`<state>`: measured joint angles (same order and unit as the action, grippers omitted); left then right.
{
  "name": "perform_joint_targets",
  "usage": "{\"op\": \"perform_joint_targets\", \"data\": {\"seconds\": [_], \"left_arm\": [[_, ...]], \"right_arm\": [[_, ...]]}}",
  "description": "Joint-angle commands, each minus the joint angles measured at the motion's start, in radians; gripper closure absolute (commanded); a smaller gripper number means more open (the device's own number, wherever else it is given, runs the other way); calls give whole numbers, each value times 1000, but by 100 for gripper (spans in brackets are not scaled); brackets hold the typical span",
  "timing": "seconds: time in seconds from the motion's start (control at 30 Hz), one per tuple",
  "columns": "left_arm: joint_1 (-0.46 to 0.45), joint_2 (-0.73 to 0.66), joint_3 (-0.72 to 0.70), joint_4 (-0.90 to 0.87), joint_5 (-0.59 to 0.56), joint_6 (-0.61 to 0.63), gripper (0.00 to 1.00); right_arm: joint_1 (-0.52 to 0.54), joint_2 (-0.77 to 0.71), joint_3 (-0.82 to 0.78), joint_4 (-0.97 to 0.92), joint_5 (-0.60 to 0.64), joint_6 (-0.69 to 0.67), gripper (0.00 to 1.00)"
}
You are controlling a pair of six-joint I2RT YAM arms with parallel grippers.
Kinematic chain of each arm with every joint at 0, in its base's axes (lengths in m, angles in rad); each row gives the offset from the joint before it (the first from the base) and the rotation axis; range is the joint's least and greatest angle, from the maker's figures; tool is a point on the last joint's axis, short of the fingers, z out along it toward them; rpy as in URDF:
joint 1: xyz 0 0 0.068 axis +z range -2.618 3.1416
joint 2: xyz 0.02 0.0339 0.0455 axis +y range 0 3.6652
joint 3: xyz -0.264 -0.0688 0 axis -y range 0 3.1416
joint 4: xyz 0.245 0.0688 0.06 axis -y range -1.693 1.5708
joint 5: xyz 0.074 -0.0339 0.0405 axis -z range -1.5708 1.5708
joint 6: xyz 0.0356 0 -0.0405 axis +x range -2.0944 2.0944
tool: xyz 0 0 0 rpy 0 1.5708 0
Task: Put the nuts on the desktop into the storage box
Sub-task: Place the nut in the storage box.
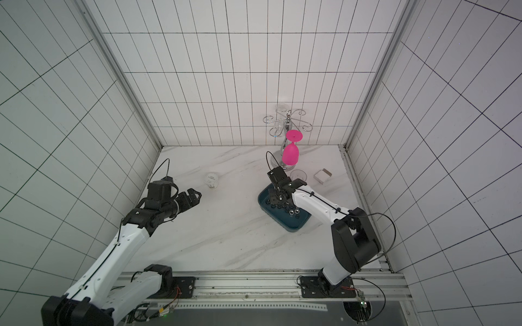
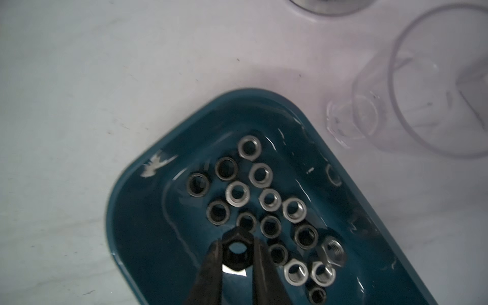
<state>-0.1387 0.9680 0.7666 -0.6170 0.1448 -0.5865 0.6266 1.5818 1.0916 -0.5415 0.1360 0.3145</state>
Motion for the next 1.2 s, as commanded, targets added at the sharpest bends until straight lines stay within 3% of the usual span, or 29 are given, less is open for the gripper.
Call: {"op": "perform_joint_targets", "data": {"seconds": [0.0,0.43,0.63,0.83,0.97,1.17], "left_arm": [[-3,-4,23,42,-26,5,2],[-3,23,28,57,-48,16,2],[-2,41,23,95,-78,22,2],[0,83,55,139,-152,70,1],[6,120,72,185,-259,144,1],[52,188,29,410,-336,313,1]], "right_arm": [[-67,-3,-28,-34,-10,30,82],[-185,80,-44,-64,43,47,77],[-192,38,-57,-78,51,41,49],[-192,-87,-88,-56,55,30,40],[-197,-204,-109,-2,95,8,29],[-272,-260,-64,64,144,-11,15]]}}
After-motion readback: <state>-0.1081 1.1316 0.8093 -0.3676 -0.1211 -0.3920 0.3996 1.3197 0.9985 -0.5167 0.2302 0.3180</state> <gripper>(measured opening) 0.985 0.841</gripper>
